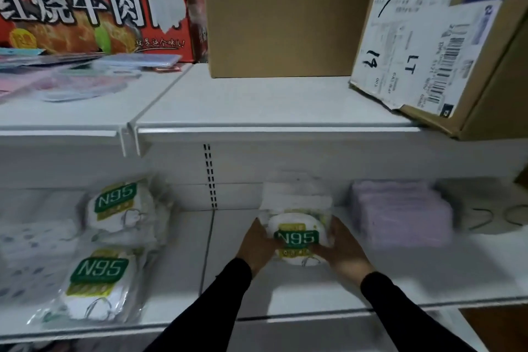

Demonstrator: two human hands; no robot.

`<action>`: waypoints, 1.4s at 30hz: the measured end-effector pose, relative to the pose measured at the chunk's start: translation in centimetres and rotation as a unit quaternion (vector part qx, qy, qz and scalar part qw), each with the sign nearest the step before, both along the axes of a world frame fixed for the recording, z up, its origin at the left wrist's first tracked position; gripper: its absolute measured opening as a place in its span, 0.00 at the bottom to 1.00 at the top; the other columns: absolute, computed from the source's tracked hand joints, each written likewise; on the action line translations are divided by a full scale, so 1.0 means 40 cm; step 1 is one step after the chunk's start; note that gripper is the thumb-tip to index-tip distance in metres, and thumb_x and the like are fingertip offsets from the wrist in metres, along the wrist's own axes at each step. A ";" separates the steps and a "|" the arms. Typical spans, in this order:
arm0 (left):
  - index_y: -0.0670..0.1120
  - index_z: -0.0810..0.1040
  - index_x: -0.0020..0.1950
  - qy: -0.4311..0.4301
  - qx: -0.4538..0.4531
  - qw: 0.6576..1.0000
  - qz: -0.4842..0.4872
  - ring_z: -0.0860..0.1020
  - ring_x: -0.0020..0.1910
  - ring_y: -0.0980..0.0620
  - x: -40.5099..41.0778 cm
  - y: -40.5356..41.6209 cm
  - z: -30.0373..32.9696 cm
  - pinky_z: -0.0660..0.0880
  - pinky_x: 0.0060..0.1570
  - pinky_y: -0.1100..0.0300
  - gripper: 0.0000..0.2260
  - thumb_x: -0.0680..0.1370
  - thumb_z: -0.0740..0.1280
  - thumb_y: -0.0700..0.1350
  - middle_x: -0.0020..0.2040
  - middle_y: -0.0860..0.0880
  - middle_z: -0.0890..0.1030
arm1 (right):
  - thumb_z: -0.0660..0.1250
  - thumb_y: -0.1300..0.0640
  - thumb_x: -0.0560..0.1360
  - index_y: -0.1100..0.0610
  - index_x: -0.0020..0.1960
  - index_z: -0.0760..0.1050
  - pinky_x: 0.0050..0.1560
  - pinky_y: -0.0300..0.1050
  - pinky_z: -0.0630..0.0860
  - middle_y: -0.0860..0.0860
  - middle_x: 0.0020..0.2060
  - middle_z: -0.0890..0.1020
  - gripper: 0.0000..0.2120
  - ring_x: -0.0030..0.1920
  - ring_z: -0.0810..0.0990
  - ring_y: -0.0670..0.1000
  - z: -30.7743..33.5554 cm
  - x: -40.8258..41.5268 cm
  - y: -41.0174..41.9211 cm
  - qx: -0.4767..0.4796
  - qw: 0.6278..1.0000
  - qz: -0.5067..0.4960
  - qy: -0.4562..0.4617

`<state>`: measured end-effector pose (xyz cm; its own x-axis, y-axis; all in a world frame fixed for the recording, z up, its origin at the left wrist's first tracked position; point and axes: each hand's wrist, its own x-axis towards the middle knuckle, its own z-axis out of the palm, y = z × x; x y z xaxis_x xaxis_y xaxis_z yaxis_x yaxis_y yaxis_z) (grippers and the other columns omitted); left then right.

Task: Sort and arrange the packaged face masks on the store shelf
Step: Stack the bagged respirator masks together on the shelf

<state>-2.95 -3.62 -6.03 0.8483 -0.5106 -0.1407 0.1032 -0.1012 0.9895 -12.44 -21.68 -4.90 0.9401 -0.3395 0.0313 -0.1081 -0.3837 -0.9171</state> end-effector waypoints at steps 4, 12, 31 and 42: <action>0.53 0.67 0.68 -0.011 0.050 0.998 0.030 0.80 0.57 0.49 -0.004 -0.070 -0.038 0.81 0.49 0.54 0.34 0.63 0.76 0.48 0.62 0.49 0.78 | 0.80 0.58 0.65 0.44 0.61 0.73 0.53 0.37 0.78 0.42 0.56 0.82 0.29 0.56 0.80 0.40 -0.054 0.023 -0.068 0.001 1.000 0.020 -0.021; 0.53 0.65 0.68 -0.065 0.100 0.991 0.063 0.82 0.47 0.58 0.029 -0.114 -0.071 0.82 0.45 0.56 0.44 0.56 0.79 0.53 0.58 0.51 0.80 | 0.78 0.49 0.65 0.44 0.68 0.65 0.59 0.34 0.73 0.43 0.62 0.77 0.36 0.62 0.76 0.40 -0.106 0.079 -0.117 -0.077 0.994 0.067 -0.038; 0.56 0.61 0.66 -0.023 0.091 0.995 0.036 0.77 0.59 0.48 0.025 -0.076 -0.027 0.76 0.60 0.46 0.46 0.53 0.79 0.45 0.61 0.49 0.77 | 0.81 0.39 0.56 0.50 0.73 0.58 0.70 0.49 0.66 0.52 0.69 0.68 0.53 0.70 0.68 0.51 -0.101 0.080 -0.132 -0.090 0.996 -0.024 -0.009; 0.43 0.79 0.59 -0.180 0.188 0.947 0.189 0.77 0.49 0.51 0.071 0.174 0.143 0.72 0.49 0.66 0.14 0.75 0.65 0.35 0.58 0.45 0.81 | 0.65 0.50 0.75 0.51 0.48 0.76 0.41 0.28 0.69 0.48 0.42 0.78 0.06 0.40 0.75 0.41 0.153 0.143 0.135 -0.145 0.951 -0.048 -0.269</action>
<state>-0.10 3.35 -0.31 0.9879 -0.1320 0.0812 -0.1350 -0.4760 0.8690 -6.73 -16.27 1.21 0.7264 -0.3268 0.6047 0.2999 -0.6409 -0.7066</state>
